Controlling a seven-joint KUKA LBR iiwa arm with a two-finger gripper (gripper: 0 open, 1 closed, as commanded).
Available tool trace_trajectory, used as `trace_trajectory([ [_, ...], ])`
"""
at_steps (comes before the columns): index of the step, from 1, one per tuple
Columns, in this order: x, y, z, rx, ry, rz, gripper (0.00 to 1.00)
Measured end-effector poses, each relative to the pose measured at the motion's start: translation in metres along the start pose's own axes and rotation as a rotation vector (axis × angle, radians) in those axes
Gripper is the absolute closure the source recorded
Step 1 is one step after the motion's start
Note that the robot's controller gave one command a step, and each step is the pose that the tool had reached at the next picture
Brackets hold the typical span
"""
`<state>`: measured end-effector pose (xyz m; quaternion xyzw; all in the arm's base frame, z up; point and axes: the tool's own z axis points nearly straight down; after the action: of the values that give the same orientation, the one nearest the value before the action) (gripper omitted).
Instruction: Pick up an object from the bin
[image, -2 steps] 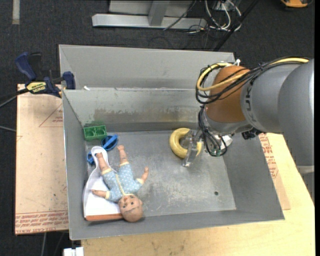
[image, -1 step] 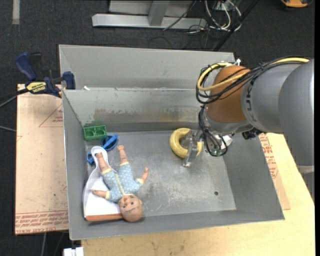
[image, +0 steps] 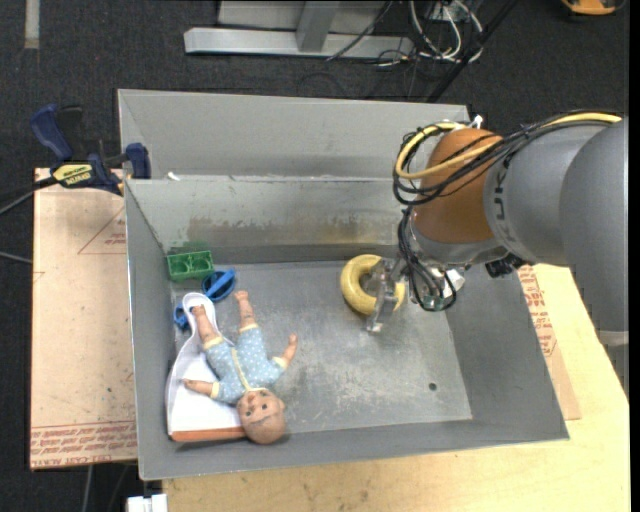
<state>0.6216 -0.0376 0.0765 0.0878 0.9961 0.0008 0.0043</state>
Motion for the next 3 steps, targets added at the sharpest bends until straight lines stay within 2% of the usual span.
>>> trace_trajectory([
  [1,0.001,0.000,-0.007,0.001,0.003,0.000,1.00],
  [2,0.002,0.000,-0.027,0.000,0.008,-0.001,1.00],
  [3,0.000,0.000,-0.046,-0.001,-0.001,-0.001,1.00],
])
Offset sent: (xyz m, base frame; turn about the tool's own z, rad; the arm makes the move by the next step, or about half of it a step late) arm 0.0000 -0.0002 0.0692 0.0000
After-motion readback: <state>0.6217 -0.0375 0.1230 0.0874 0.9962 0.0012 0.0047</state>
